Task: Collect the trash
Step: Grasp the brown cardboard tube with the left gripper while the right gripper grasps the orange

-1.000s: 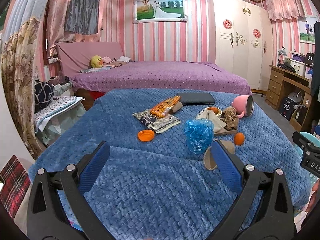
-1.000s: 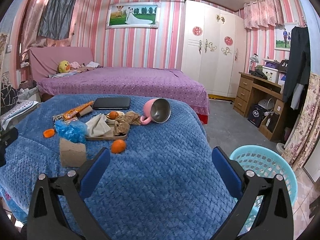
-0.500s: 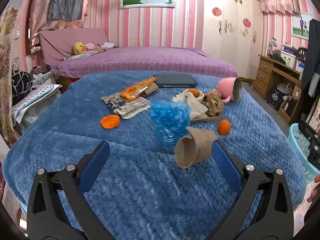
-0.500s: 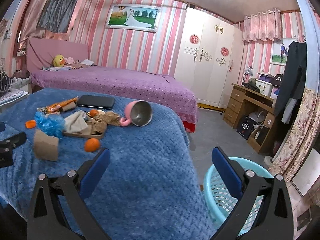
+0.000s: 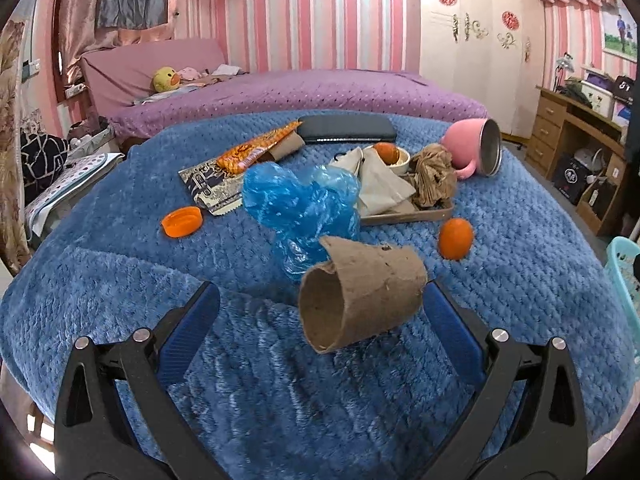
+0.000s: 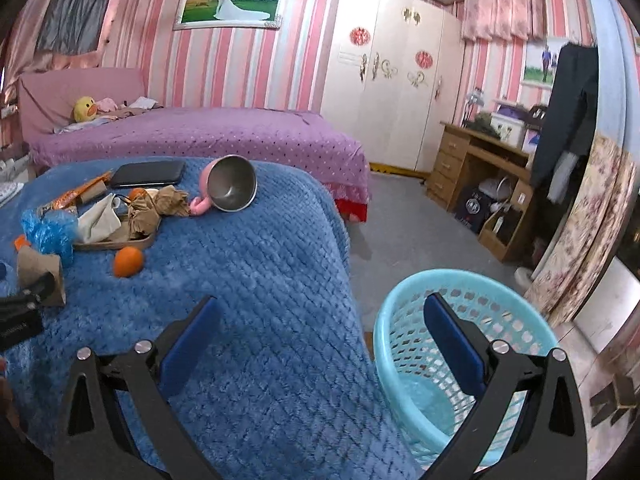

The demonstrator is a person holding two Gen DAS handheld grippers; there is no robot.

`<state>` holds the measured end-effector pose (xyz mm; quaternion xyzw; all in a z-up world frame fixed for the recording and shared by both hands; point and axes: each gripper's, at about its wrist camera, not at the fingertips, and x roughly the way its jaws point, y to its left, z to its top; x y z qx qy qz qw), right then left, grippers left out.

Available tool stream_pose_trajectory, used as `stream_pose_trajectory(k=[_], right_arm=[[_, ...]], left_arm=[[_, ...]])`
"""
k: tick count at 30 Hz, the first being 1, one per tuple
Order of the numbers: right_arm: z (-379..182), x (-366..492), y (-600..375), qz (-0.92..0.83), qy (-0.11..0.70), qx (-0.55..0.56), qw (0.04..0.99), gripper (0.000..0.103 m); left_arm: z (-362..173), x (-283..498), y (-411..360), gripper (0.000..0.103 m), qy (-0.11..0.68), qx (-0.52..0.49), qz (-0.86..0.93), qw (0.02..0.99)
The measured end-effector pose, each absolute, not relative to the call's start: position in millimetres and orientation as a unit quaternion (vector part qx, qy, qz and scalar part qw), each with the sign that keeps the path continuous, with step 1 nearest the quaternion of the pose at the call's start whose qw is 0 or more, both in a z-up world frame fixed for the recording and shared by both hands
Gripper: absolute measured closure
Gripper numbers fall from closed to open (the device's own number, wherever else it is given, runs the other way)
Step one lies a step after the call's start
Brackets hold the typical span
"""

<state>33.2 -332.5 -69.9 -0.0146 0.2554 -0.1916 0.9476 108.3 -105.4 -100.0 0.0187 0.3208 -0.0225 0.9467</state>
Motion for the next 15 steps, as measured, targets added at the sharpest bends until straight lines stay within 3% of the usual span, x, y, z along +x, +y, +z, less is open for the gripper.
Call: stream_pose_trajectory(k=[7,9,11,15], right_arm=[[-79.2,47.5,-332.8,-0.178,0.275,-0.006,0.945,0.004],[-83.1,50.6,-329.5,-0.17,0.282,-0.002,0.944,0.004],[-85.3,53.4,-326.3,-0.162,0.286,0.0,0.944,0.004],[-87.5,58.6,-316.7,-0.152,0.291,-0.007,0.945,0.004]], left_arm=[[-108.7,120.3,-114.8,0.005,0.344,0.037,-0.023,0.938],[-109.4,122.5,-113.8,0.011,0.349,0.035,-0.029,0.936],[-109.6,122.4,-110.1,0.026,0.352,0.028,-0.04,0.935],[-107.1,117.1,-101.1,0.045,0.352,0.026,-0.061,0.934]])
